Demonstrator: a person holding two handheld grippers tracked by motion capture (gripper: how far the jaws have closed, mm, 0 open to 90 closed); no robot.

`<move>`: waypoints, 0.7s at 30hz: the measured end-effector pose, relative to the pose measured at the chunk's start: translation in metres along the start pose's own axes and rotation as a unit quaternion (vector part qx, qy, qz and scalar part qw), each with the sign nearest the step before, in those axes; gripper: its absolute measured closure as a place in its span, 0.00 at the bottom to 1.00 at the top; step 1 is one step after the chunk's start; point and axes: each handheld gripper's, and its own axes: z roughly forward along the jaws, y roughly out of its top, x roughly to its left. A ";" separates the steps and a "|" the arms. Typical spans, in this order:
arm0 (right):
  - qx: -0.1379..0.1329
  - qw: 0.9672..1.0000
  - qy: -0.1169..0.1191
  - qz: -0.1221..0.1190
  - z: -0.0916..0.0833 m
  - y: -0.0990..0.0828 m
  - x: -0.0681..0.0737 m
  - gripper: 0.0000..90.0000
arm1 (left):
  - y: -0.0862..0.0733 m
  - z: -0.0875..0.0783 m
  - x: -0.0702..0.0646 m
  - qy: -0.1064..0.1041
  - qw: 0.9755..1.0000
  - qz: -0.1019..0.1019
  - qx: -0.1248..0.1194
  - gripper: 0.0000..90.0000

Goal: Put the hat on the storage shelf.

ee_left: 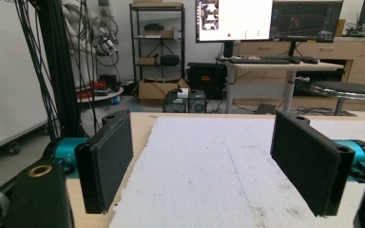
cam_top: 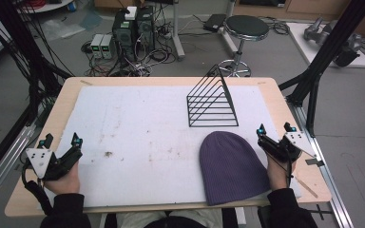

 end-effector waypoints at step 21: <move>-0.010 1.000 0.001 0.000 -0.001 0.002 0.001 0.12 | 0.000 0.000 0.000 -0.004 1.000 -0.003 0.000 0.25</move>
